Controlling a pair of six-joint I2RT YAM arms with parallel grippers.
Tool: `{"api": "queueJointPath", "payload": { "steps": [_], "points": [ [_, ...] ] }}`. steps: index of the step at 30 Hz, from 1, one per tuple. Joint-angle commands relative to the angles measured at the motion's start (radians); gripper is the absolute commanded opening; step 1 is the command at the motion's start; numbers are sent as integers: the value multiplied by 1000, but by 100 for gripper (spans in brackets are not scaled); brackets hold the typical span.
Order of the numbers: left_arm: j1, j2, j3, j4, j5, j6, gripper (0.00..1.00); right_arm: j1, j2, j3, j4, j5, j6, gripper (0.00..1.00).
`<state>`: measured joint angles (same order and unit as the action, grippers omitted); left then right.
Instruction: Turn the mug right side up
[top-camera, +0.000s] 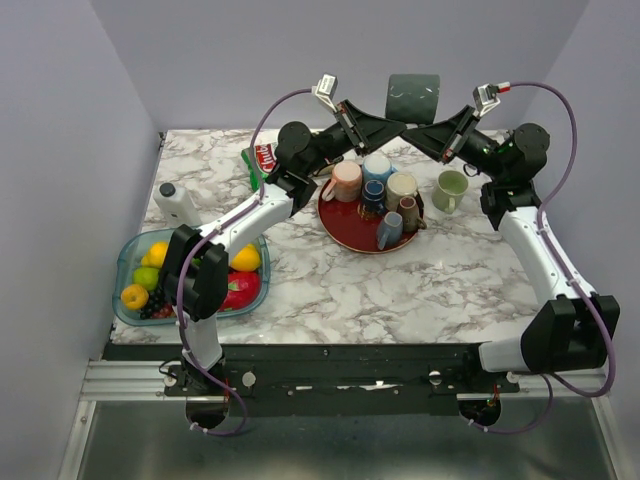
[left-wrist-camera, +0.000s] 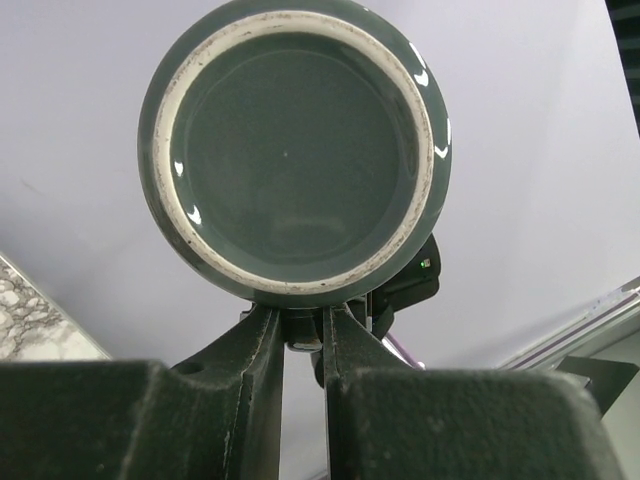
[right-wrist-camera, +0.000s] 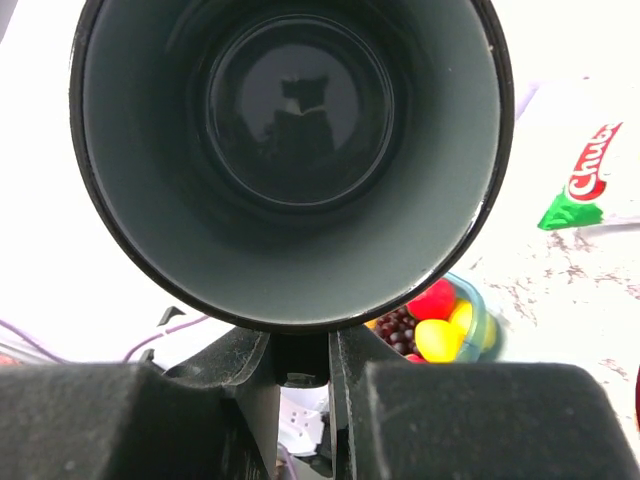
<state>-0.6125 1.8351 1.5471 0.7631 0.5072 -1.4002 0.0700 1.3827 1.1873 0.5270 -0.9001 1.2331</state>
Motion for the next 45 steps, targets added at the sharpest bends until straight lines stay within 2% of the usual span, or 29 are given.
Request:
{"api": "queueJointPath", "payload": {
  "steps": [1,2,4,5,8,12,15,16,18,19,21,22,25,28,31,36,40,45],
  "points": [
    [-9,-69,4,6,50,55,7,-7,-45,66,-117,90,-122,1],
    [-9,-73,2,2,53,62,26,-9,-50,74,-136,99,-144,1],
    [-9,-82,-7,-19,56,90,40,-9,-59,93,-194,125,-168,1],
    [-9,-86,-12,-24,56,98,52,-9,-68,101,-209,133,-194,1],
    [-6,-105,-35,-64,57,148,73,-12,-85,117,-280,171,-234,1],
    [2,-138,-62,-152,54,239,86,-22,-100,120,-314,208,-250,1],
    [8,-165,-62,-295,33,358,93,-30,-109,138,-399,246,-306,1],
    [8,-180,-56,-396,18,395,97,-33,-112,149,-471,286,-332,1],
    [11,-194,-47,-496,-13,510,99,-41,-119,170,-577,351,-441,1],
    [10,-206,-35,-598,-47,545,99,-44,-128,191,-676,442,-483,1],
    [10,-211,-16,-695,-82,618,99,-45,-134,213,-783,560,-604,1],
    [10,-214,1,-778,-119,680,99,-45,-137,227,-868,686,-638,1],
    [10,-212,28,-914,-162,754,99,-47,-146,225,-956,901,-750,1],
    [10,-217,28,-978,-208,817,99,-55,-136,216,-1002,1086,-822,1],
    [10,-215,28,-1005,-231,851,99,-65,-108,196,-1018,1185,-850,1],
    [10,-208,25,-1035,-228,891,99,-140,-67,79,-948,1291,-929,1],
    [10,-211,7,-1065,-248,921,99,-193,-28,8,-875,1259,-937,1],
    [10,-214,-10,-1073,-262,958,99,-207,58,-5,-858,1233,-934,1]
  ]
}}
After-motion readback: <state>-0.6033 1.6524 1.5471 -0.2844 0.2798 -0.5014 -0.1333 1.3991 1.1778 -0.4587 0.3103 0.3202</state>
